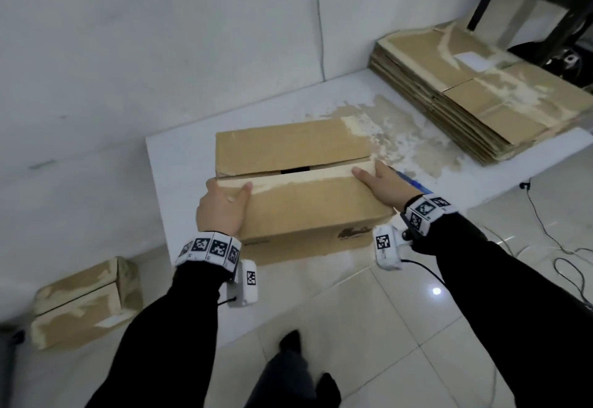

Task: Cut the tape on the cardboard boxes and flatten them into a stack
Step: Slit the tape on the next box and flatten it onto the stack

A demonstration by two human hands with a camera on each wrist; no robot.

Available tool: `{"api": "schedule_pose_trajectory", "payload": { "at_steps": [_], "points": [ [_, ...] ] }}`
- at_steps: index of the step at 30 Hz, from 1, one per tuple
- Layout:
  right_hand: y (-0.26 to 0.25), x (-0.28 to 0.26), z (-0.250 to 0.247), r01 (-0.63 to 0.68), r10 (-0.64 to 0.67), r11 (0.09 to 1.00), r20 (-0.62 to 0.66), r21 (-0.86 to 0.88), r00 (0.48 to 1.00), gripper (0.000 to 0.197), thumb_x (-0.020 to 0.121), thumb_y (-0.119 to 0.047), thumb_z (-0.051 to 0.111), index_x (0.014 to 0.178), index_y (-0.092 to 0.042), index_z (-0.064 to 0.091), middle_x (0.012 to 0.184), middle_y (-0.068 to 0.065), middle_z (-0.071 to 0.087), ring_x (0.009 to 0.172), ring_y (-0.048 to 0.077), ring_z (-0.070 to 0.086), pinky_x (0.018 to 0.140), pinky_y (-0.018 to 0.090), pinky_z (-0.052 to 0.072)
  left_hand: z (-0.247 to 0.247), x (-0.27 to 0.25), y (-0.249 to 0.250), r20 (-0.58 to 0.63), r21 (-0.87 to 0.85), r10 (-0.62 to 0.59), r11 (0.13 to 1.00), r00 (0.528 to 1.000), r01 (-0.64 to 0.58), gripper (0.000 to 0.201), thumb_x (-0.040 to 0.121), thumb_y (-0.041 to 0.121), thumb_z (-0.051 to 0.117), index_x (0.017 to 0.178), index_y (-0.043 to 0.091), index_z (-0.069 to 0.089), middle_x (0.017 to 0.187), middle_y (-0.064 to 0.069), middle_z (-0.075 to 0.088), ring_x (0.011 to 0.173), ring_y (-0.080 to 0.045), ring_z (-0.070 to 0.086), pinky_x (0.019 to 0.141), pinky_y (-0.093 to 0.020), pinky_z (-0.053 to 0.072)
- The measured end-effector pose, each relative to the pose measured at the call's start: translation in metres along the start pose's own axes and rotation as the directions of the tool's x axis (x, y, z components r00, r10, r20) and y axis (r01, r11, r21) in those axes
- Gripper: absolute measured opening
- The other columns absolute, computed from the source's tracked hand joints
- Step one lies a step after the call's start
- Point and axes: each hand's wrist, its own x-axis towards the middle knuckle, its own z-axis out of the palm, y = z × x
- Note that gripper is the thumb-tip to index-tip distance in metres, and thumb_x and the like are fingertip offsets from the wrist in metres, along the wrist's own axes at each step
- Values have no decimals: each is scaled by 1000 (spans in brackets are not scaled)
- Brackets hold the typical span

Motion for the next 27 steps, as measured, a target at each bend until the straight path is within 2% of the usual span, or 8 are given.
{"api": "schedule_pose_trajectory", "payload": {
  "at_steps": [4, 10, 14, 17, 20, 22, 24, 27],
  "points": [
    [1, 35, -12, 0, -8, 997, 93, 82, 996, 61, 91, -52, 49, 139, -17, 34, 130, 2, 53, 110, 22, 58, 96, 42, 48, 8, 33, 17, -24, 86, 6, 996, 1000, -4, 69, 87, 60, 51, 129, 6, 42, 115, -22, 61, 107, -39, 57, 87, -40, 45],
    [11, 66, -19, -94, 68, 979, 146, 179, 987, 59, 94, -56, 39, 143, -26, 25, 129, 0, 52, 106, 24, 59, 84, 48, 54, 11, 82, 45, 13, 184, 45, 982, 999, -46, 70, 85, 64, 51, 126, 8, 45, 114, -22, 61, 103, -39, 58, 82, -41, 45],
    [2, 104, -46, -161, 116, 940, 161, 301, 980, 69, 89, -63, 41, 147, -30, 20, 150, 5, 28, 125, 33, 43, 80, 48, 53, 7, 112, 61, 40, 275, 102, 955, 994, -109, 65, 84, 64, 51, 128, 16, 46, 110, -16, 63, 100, -34, 59, 76, -37, 42],
    [-10, 134, -63, -144, 111, 919, 110, 366, 988, 74, 88, -58, 51, 148, -31, 18, 156, 3, 17, 136, 34, 30, 88, 56, 50, 5, 120, 72, -14, 386, 128, 916, 992, -113, 68, 84, 65, 51, 134, 19, 42, 119, -13, 60, 108, -34, 57, 83, -40, 42],
    [-15, 156, -65, -170, 99, 912, 203, 374, 974, 80, 85, -57, 56, 149, -35, 14, 157, -1, 12, 139, 35, 23, 90, 60, 47, 15, 102, 82, -136, 408, 126, 911, 983, -60, 75, 87, 50, 57, 144, 7, 31, 142, -20, 41, 127, -38, 42, 103, -48, 35],
    [-15, 163, -62, -175, 85, 921, 259, 348, 962, 77, 87, -54, 56, 148, -33, 15, 154, 1, 19, 138, 34, 25, 91, 60, 46, 30, 68, 96, -199, 304, 76, 953, 977, -12, 76, 89, 46, 55, 146, 5, 26, 146, -22, 34, 131, -39, 36, 106, -51, 31],
    [-16, 163, -60, -167, 58, 919, 295, 356, 954, 65, 90, -50, 53, 143, -23, 27, 137, 5, 37, 125, 33, 39, 87, 58, 50, 56, 18, 121, -153, 203, 34, 979, 988, -3, 78, 90, 57, 45, 148, 10, 22, 148, -20, 30, 135, -37, 30, 109, -54, 28],
    [-15, 158, -62, -87, -17, 914, 252, 396, 968, 47, 93, -46, 49, 124, -12, 41, 106, 2, 49, 103, 29, 53, 79, 56, 55, 104, -38, 164, 40, 188, -40, 982, 998, 31, 80, 89, 69, 28, 152, 26, 2, 160, -8, -1, 147, -31, -4, 113, -60, -1]
  ]
}}
